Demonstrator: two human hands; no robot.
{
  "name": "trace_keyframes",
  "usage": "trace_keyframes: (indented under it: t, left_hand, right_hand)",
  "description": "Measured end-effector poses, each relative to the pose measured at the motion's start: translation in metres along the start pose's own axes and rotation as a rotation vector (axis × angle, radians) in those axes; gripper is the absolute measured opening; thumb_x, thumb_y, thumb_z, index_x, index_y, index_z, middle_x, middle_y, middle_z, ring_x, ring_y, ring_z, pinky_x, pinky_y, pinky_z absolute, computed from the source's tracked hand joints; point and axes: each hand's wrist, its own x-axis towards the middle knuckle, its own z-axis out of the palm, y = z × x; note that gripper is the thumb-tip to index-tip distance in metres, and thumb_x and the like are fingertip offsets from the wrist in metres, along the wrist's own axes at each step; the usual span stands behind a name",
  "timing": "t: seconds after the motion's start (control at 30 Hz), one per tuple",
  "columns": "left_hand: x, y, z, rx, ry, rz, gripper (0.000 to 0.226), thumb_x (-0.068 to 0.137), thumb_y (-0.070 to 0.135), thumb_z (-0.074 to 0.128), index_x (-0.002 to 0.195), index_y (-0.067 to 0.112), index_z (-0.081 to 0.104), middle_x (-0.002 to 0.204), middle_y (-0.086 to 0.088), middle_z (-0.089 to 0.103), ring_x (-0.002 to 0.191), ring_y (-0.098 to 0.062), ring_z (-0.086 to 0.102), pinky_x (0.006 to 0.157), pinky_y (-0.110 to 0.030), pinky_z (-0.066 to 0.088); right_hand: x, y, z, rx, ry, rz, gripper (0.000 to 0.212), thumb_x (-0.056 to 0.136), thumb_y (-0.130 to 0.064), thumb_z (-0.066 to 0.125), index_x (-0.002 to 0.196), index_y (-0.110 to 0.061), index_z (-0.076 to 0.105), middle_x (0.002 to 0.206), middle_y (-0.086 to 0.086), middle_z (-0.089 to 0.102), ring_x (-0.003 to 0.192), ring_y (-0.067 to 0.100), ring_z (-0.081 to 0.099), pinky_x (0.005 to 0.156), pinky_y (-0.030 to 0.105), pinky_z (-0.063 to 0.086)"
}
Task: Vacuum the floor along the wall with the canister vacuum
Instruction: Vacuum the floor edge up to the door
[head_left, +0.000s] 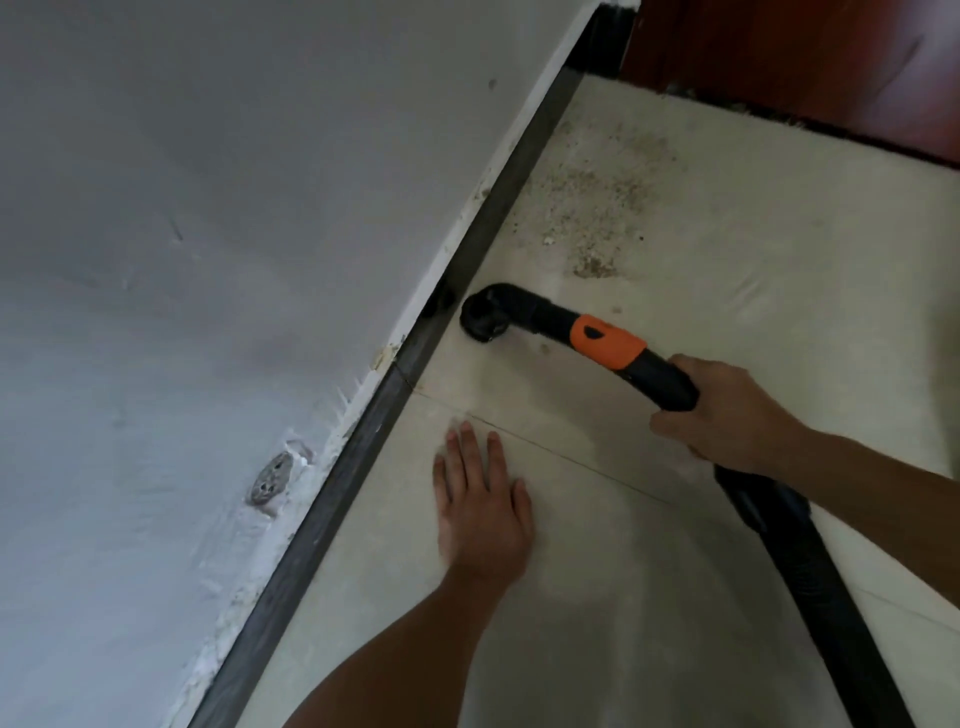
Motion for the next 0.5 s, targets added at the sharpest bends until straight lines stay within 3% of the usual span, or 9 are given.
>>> trace_keyframes:
  t: [0.1, 0.23, 0.37, 0.5]
  left_hand:
    - [-0.002, -0.003, 0.001, 0.008, -0.006, 0.004, 0.065, 0.098, 0.046, 0.012, 0.154, 0.011, 0.011, 0.16, -0.018, -0.003, 0.148, -0.031, -0.009, 0.12, -0.047, 0.001]
    - [-0.001, 0.002, -0.005, -0.002, 0.016, -0.018, 0.067, 0.096, 0.046, 0.017, 0.151, 0.009, 0.025, 0.158, -0.02, 0.015, 0.148, -0.033, 0.009, 0.119, -0.049, 0.011]
    - [-0.002, 0.006, -0.007, 0.003, 0.013, -0.034, 0.067, 0.094, 0.045, 0.019, 0.147, 0.007, 0.035, 0.154, -0.022, 0.027, 0.145, -0.036, 0.02, 0.116, -0.05, 0.018]
    - [0.001, 0.012, -0.007, 0.028, 0.017, -0.032, 0.069, 0.093, 0.043, 0.019, 0.145, 0.002, 0.038, 0.15, -0.026, 0.033, 0.141, -0.042, 0.027, 0.112, -0.054, 0.023]
  right_hand:
    - [-0.027, 0.011, -0.017, -0.036, -0.012, -0.01, 0.03, 0.079, -0.011, 0.075, 0.074, -0.024, 0.048, 0.062, 0.0, 0.055, 0.049, 0.012, 0.055, 0.049, 0.025, 0.041]
    - [-0.066, 0.044, -0.016, 0.01, 0.036, 0.027, 0.03, 0.079, -0.012, 0.074, 0.073, -0.023, 0.047, 0.062, -0.003, 0.054, 0.051, 0.009, 0.051, 0.049, 0.025, 0.038]
    - [-0.102, 0.091, 0.003, 0.243, 0.226, 0.22, 0.019, 0.077, -0.012, 0.074, 0.077, -0.016, 0.055, 0.061, -0.002, 0.057, 0.048, 0.008, 0.053, 0.047, 0.023, 0.041]
    - [-0.126, 0.134, 0.023, 0.37, 0.46, 0.387, 0.022, 0.076, -0.014, 0.074, 0.076, -0.023, 0.054, 0.06, 0.002, 0.058, 0.053, 0.019, 0.058, 0.052, 0.034, 0.047]
